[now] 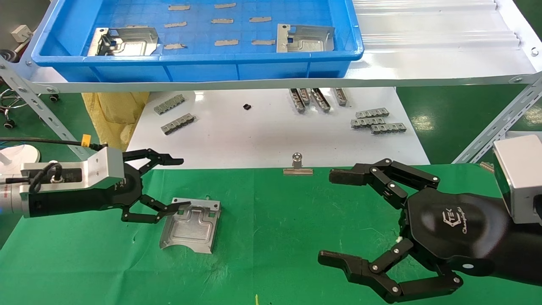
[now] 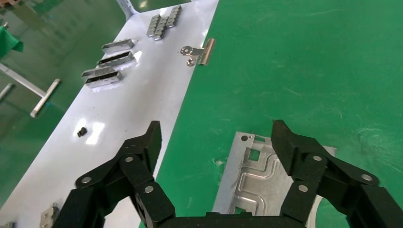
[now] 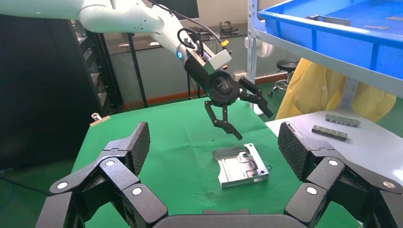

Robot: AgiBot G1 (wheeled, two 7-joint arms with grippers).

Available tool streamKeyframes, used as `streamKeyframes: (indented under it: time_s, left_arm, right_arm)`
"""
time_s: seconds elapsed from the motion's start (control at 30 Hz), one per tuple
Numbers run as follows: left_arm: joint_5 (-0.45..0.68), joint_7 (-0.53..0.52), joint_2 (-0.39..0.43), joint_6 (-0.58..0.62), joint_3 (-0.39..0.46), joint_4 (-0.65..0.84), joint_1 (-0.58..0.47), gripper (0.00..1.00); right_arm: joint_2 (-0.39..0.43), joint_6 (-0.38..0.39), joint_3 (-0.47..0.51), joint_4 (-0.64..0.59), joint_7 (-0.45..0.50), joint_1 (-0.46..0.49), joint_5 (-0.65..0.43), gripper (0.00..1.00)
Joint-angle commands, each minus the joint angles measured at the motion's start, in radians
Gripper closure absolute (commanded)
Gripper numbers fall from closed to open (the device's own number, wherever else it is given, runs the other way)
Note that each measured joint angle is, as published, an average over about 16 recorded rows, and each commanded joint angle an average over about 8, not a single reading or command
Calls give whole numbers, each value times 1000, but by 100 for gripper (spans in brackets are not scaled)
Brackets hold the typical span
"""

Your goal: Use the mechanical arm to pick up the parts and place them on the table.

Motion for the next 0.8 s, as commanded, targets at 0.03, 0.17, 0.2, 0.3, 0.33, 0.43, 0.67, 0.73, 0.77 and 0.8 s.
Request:
streamKeyframes:
  time_s: [0.03, 0.17, 0.2, 0.3, 0.33, 0.43, 0.67, 0.73, 0.77, 0.8]
  left_arm:
    - [4, 7, 3, 0, 3, 1, -3, 0]
    - [-12, -33, -11, -4, -17, -54, 24, 0]
    - [-17, -47, -17, -5, -24, -73, 33, 0]
    - [-36, -94, -34, -10, -49, -137, 65, 0]
    - [-42, -109, -40, -12, -56, -158, 75, 0]
    - [-60, -157, -57, -16, -81, -223, 107, 0]
    - [-102, -266, -97, -27, -136, -372, 180, 0]
    - [-113, -296, -109, -30, -152, -413, 201, 0]
    - [-120, -312, -114, -32, -160, -435, 211, 0]
    - [-126, -327, -120, -34, -168, -456, 222, 0]
  right_arm:
    - [0, 0, 0, 0, 0, 0, 0, 0]
    - [0, 0, 0, 0, 0, 0, 0, 0]
    - [0, 0, 0, 0, 0, 0, 0, 0]
    - [0, 0, 0, 0, 0, 0, 0, 0]
    - [0, 0, 0, 0, 0, 0, 0, 0]
    - [0, 0, 0, 0, 0, 0, 0, 0]
    - [0, 0, 0, 0, 0, 0, 0, 0]
    - [0, 0, 0, 0, 0, 0, 0, 0]
    - [0, 0, 0, 0, 0, 0, 0, 0]
    - [0, 0, 0, 0, 0, 0, 0, 0]
